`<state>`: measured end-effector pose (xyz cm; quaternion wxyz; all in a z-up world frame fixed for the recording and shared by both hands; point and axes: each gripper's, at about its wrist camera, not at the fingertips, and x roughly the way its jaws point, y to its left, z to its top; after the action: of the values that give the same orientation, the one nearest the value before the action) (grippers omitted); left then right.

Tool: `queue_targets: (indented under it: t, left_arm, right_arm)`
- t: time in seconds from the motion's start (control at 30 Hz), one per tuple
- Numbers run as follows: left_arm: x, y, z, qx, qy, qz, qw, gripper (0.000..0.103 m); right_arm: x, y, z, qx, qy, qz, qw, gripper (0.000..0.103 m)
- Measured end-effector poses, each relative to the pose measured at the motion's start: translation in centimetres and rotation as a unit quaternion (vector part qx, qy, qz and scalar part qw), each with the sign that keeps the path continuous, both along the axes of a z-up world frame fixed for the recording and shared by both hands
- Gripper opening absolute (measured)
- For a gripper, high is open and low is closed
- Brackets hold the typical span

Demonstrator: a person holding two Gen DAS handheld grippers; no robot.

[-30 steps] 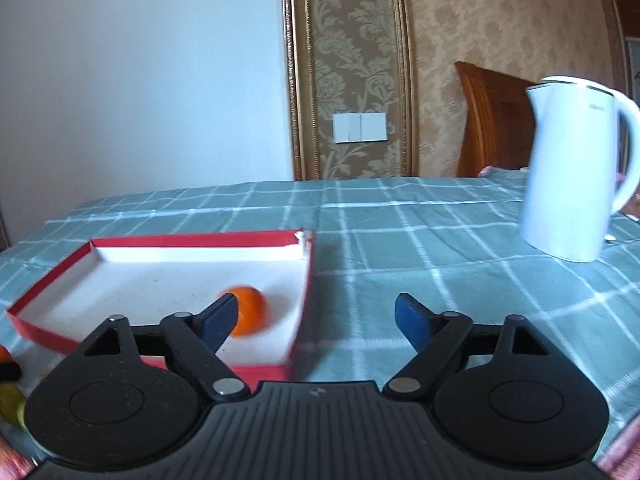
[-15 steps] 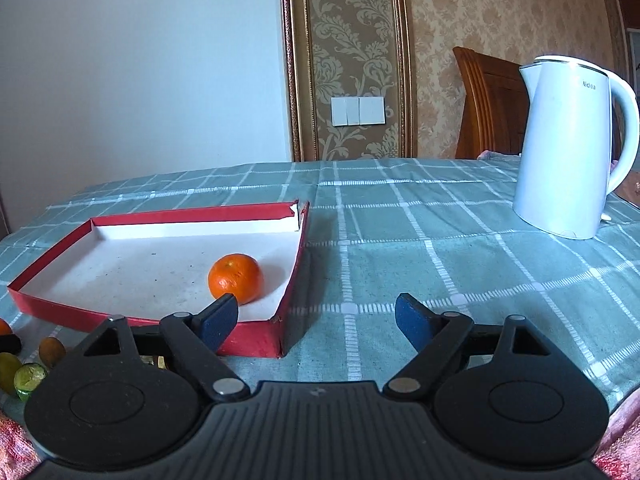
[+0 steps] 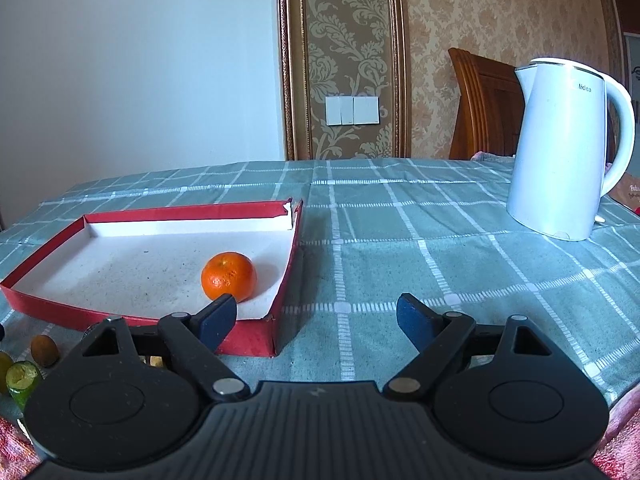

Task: Organize fruits
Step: 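Grasp the orange beside the tray with the left gripper and lift, then lower the orange into the red tray and open the left gripper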

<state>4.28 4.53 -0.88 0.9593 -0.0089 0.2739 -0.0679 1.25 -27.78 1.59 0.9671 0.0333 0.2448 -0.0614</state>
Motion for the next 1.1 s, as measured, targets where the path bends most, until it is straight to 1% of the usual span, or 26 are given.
queue_targets:
  t: [0.23, 0.4, 0.5, 0.73, 1.1]
  left_arm:
    - [2.3, -1.6, 2.1, 0.012, -0.025, -0.006, 0.9996, 0.04]
    - [4.8, -3.1, 2.6, 0.028, -0.035, -0.007, 0.999, 0.04]
    - [6.4, -3.9, 2.3, 0.031, -0.032, -0.005, 0.999, 0.04]
    - [9.9, -5.4, 1.2, 0.054, -0.018, 0.004, 0.9984, 0.04]
    - [13.1, -6.1, -0.4, 0.07, -0.002, 0.014, 0.9974, 0.04]
  right_arm:
    - [0.1, -0.1, 0.0, 0.004, 0.0, -0.002, 1.0, 0.088]
    - [0.2, -0.1, -0.1, 0.006, 0.006, 0.0, 1.0, 0.088]
    - [0.3, -0.1, -0.1, 0.007, 0.007, 0.002, 1.0, 0.088]
    - [0.4, 0.0, -0.1, 0.007, 0.011, 0.006, 1.0, 0.088]
    - [0.6, 0.1, -0.2, 0.006, 0.016, 0.012, 1.0, 0.088]
